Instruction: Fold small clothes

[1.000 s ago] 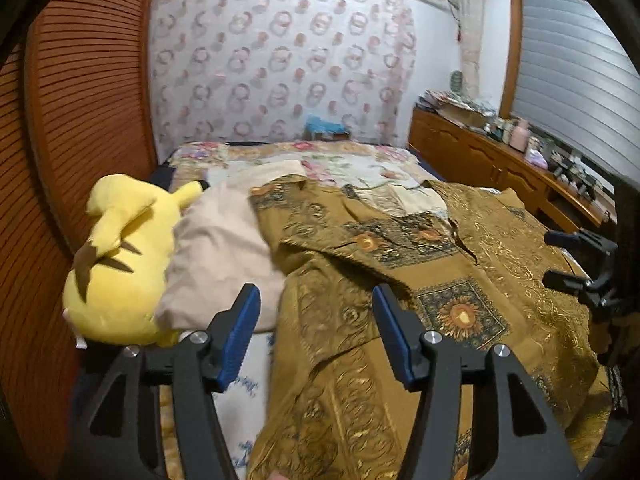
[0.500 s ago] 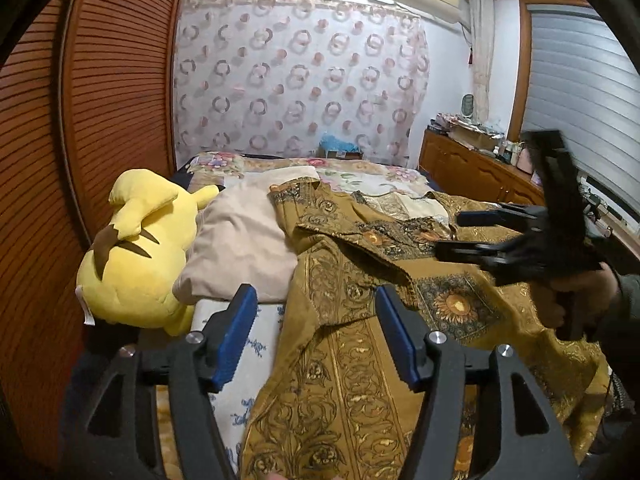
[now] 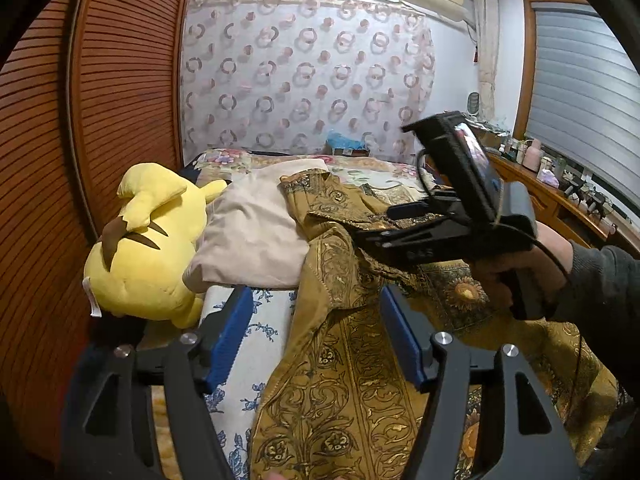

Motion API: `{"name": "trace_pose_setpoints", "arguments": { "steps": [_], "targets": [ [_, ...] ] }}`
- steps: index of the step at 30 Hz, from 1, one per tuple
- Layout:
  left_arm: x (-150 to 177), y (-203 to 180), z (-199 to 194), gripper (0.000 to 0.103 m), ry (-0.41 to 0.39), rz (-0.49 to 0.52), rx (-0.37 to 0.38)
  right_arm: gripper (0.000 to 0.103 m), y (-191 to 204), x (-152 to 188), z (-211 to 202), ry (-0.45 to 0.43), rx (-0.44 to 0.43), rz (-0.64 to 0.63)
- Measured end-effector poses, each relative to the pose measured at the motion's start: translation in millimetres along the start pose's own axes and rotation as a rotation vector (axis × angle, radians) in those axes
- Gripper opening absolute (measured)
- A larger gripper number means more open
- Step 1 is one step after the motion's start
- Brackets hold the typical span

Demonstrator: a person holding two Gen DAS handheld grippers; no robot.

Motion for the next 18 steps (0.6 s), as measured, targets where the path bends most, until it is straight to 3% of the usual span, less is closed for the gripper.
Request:
{"name": "trace_pose_setpoints", "arguments": {
  "steps": [6, 12, 18],
  "targets": [
    [2, 1, 2, 0.066, 0.007, 0.001, 0.004, 0.064, -6, -10, 12, 0.036, 0.066, -0.010],
    [3, 0, 4, 0.066, 0.014, -0.001, 0.002, 0.064, -64, -8, 5, 0.030, 0.158, 0.160],
    [-4, -2, 12, 0.066, 0.023, 0.006, -0.013, 0.065, -101, 11, -10, 0.031, 0.122, 0.234]
  ]
}}
Point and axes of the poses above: each gripper's, at about its wrist camera, not at the fingertips, and z roughly the way its jaws point, y to its left, x to its underside, the point moved 5 cm from there along z, roughly the way its jaws point, and after that the axes turned 14 degrees about y, right-handed, at the moved point
